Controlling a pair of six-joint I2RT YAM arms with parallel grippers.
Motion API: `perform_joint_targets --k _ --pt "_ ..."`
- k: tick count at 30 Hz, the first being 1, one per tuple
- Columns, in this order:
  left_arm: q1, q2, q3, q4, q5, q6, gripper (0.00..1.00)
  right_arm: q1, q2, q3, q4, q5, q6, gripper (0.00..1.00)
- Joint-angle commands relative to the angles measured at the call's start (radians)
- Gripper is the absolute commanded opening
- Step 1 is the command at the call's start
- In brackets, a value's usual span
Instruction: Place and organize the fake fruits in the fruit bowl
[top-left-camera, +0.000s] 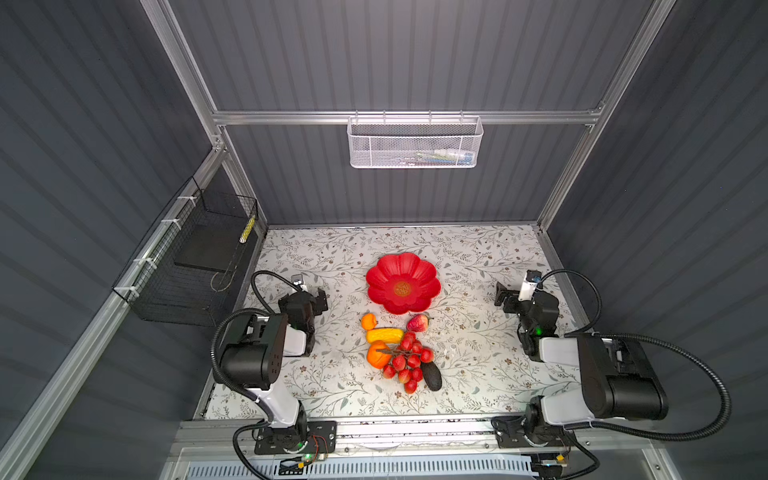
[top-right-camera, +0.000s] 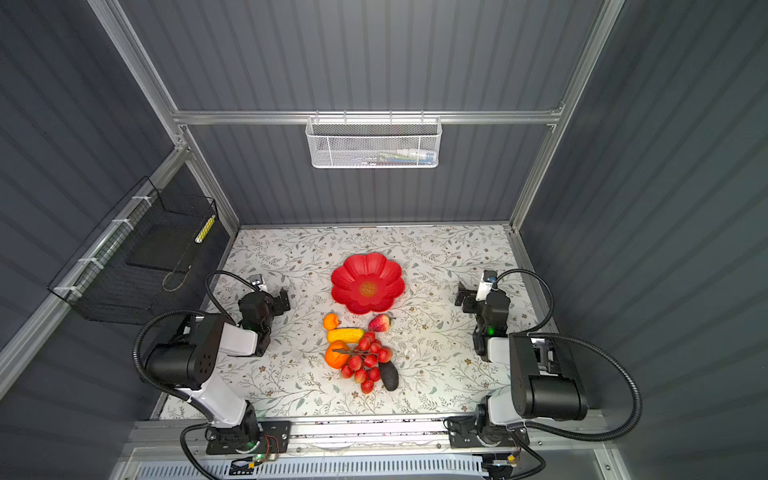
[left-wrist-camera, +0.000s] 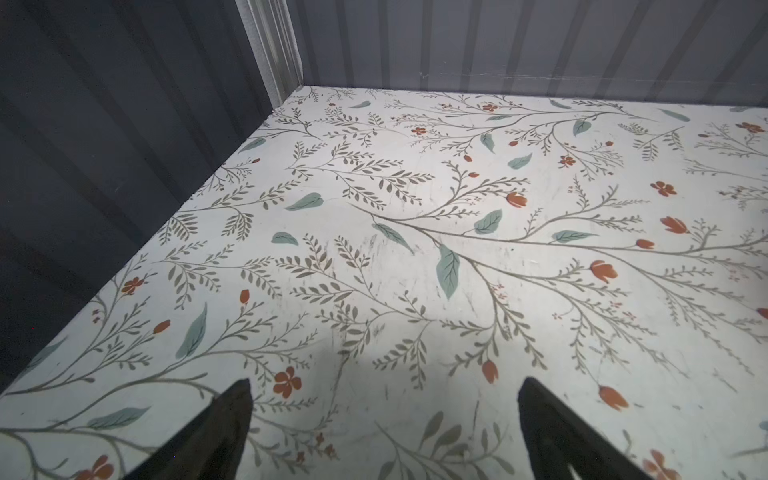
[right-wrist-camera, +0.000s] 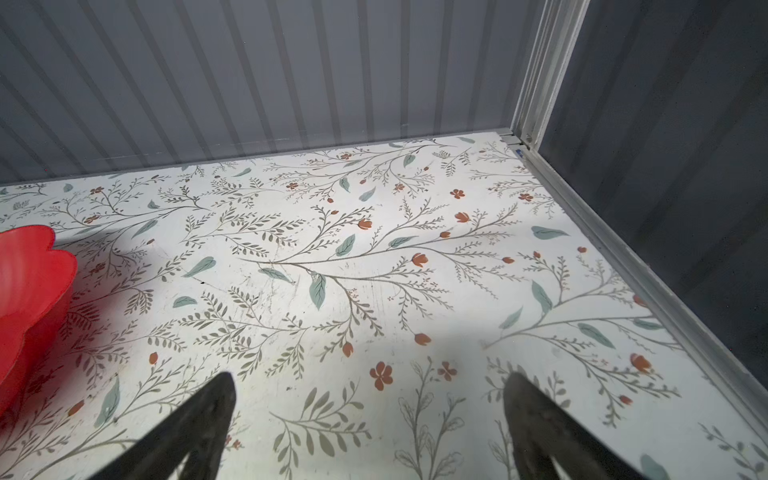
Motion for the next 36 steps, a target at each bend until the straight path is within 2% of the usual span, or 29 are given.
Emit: perform_joint_targets --k 1,30,32,34,35,36 --pt "-0.006 0.013 0.019 0.001 -0.012 -0.001 1.00 -0.001 -0.003 0.017 0.002 -0.006 0.004 0.99" --pt "-0.006 0.007 0.017 0.013 -0.007 0.003 1.00 -0.001 -0.010 0.013 0.012 0.016 0.014 0.99" --pt "-0.006 -0.047 0.049 -0.099 -0.012 0.005 0.99 -0.001 -0.073 0.038 -0.089 0.072 0.035 0.99" --pt "-0.009 -0.121 0.129 -0.302 -0.083 -0.024 0.99 0.005 -0.174 0.131 -0.333 0.079 0.033 0.99" --pt "-0.010 -0.149 0.162 -0.383 -0.121 -0.044 0.99 0.007 -0.217 0.177 -0.426 0.086 0.069 0.99" --pt "-0.011 -0.184 0.194 -0.460 -0.162 -0.095 0.99 0.004 -0.257 0.219 -0.489 0.121 0.210 0.99"
